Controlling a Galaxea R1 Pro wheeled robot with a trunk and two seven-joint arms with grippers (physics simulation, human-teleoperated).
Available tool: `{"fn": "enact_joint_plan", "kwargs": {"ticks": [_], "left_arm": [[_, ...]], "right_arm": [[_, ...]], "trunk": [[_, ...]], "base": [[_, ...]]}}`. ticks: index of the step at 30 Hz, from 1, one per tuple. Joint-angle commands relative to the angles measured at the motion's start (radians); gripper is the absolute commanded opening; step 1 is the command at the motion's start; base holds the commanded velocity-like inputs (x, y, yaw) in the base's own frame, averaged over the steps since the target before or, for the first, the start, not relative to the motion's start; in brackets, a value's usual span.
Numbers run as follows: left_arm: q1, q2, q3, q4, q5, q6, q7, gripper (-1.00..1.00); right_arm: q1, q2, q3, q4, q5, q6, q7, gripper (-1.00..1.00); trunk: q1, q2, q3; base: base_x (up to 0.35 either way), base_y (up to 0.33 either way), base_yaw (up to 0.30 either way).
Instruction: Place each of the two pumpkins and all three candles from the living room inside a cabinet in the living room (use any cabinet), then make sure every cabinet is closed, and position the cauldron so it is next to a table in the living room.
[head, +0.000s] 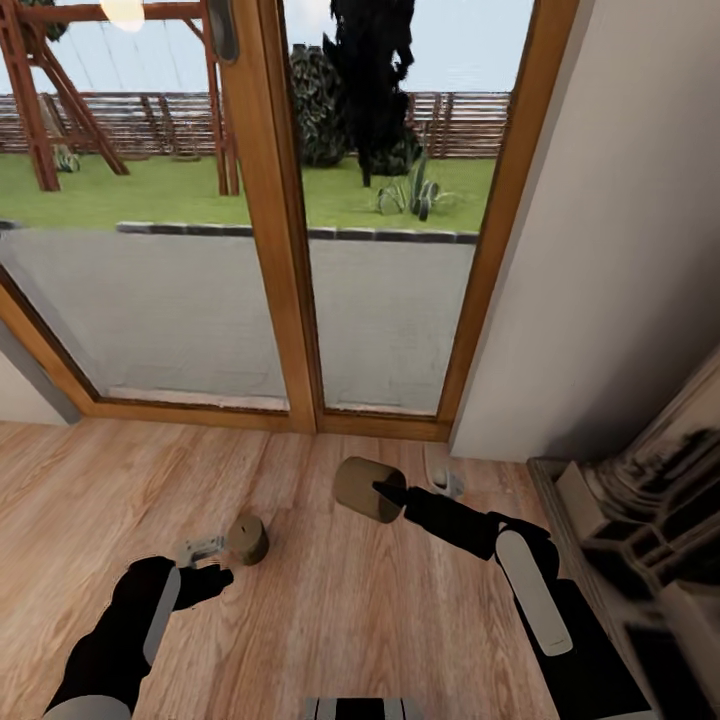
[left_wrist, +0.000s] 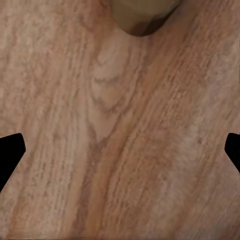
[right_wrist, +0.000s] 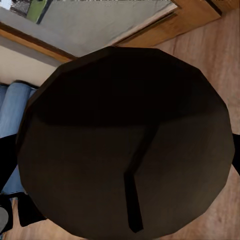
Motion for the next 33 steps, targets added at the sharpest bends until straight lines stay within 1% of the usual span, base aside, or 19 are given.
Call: {"fn": "enact_joint_plan", "kwargs": {"ticks": [1, 3, 6, 17, 23, 27, 31, 33], "left_arm": [[0.000, -0.007, 0.000, 0.005, 0.000, -0.008, 0.014, 1.00], [0.000, -0.016, 0.000, 0.014, 0.000, -0.024, 0.029, 1.00], [0.000, -0.023, 0.000, 0.027, -0.001, -0.035, 0.036, 1.00], [0.000, -0.024, -0.001, 0.045, 0.000, -0.063, 0.037, 1.00], [0.000, -0.024, -0.001, 0.049, 0.002, -0.064, 0.026, 1.00], [0.000, -0.022, -0.004, 0.051, 0.003, -0.064, 0.024, 1.00], [0.000, -0.022, -0.029, 0.051, 0.003, -0.064, 0.024, 1.00], [0.000, -0.021, -0.035, 0.051, 0.005, -0.064, 0.024, 1.00]], "right_arm": [[0.000, 0.000, 0.001, 0.000, -0.003, -0.009, 0.000, -1.00], [0.001, 0.000, 0.000, 0.000, -0.004, -0.031, -0.001, -1.00], [0.003, 0.001, 0.002, -0.001, -0.003, -0.049, -0.002, -1.00], [0.004, 0.002, 0.005, 0.002, -0.005, -0.055, -0.003, -1.00], [0.004, 0.002, 0.005, 0.004, -0.005, -0.056, -0.003, -1.00], [0.004, 0.002, 0.005, 0.005, -0.005, -0.056, -0.004, -1.00], [0.004, 0.002, 0.005, 0.012, -0.005, -0.056, -0.003, -1.00], [0.004, 0.003, 0.005, 0.018, -0.005, -0.056, -0.003, -1.00]], "trunk": [[0.000, 0.000, -0.004], [0.001, -0.001, -0.012], [0.003, -0.001, -0.023], [0.008, -0.004, -0.066], [0.008, -0.004, -0.066], [0.008, -0.004, -0.066], [0.008, -0.004, -0.066], [0.008, -0.004, -0.066]], "base": [[0.000, 0.000, 0.000], [0.000, 0.000, 0.000], [0.000, 0.000, 0.000], [0.000, 0.000, 0.000], [0.001, 0.000, 0.000], [0.195, 0.033, 0.000], [0.116, 0.019, 0.000], [0.043, 0.004, 0.000]]}}
